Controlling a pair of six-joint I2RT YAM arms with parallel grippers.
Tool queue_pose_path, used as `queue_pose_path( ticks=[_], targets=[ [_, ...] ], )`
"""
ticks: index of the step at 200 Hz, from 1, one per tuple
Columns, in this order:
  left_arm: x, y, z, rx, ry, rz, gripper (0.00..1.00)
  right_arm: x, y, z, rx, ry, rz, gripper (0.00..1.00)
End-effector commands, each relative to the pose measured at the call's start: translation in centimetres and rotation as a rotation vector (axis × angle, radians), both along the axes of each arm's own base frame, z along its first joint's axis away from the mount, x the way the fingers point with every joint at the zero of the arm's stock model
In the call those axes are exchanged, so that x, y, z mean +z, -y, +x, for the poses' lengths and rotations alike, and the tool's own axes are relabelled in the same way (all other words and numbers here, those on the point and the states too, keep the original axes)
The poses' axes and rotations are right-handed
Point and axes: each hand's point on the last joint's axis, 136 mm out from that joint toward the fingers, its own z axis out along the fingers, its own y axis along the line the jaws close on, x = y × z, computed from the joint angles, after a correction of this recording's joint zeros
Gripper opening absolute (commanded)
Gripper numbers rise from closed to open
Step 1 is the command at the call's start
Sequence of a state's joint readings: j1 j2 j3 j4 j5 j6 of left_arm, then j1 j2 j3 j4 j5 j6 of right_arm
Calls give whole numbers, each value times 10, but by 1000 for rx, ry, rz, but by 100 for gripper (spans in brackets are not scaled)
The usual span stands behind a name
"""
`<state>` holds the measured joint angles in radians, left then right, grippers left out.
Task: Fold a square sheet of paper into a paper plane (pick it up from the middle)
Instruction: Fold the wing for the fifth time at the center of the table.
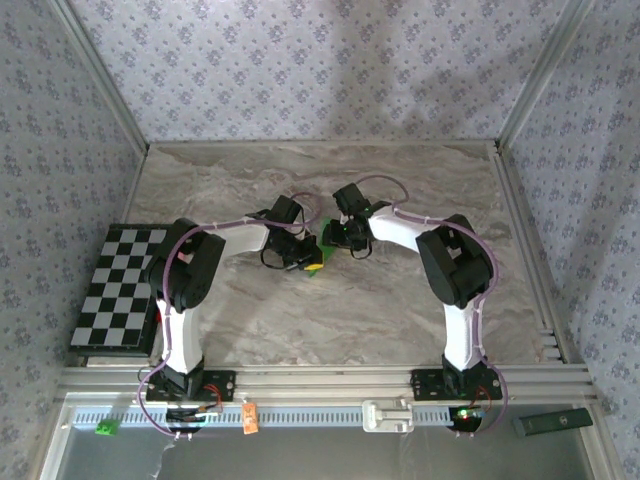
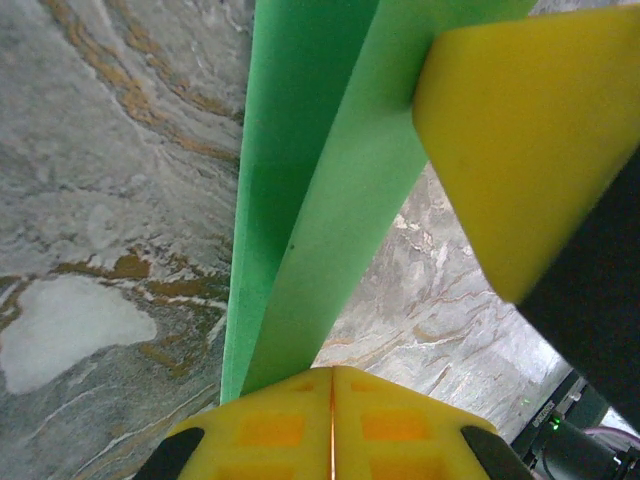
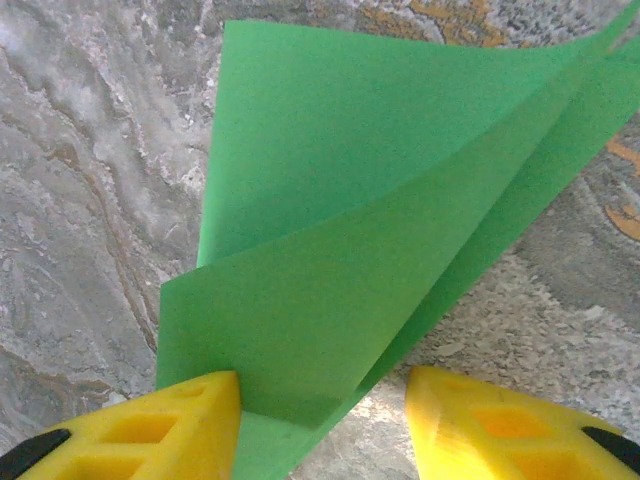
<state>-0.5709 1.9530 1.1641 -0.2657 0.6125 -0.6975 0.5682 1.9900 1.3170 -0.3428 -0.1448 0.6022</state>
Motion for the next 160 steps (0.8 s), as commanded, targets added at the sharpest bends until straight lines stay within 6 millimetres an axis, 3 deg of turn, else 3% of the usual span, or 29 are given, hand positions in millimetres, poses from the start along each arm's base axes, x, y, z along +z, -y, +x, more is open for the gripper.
queue_pose_path(
  ticks=[1,79,117,160],
  targets=[
    [10,4,4,-10,29,-13,8,1,10,-7,3,-10,-63,51],
    [51,2,17,48,105,-98,13,-33,16,-16,11,-99,-132,43],
    [30,-9,16,82,74,-33,16,-35,13,-17,15,-101,-116,43],
    [24,1,11,49,51,-46,17,-38,12,-18,16,-107,-112,43]
  ],
)
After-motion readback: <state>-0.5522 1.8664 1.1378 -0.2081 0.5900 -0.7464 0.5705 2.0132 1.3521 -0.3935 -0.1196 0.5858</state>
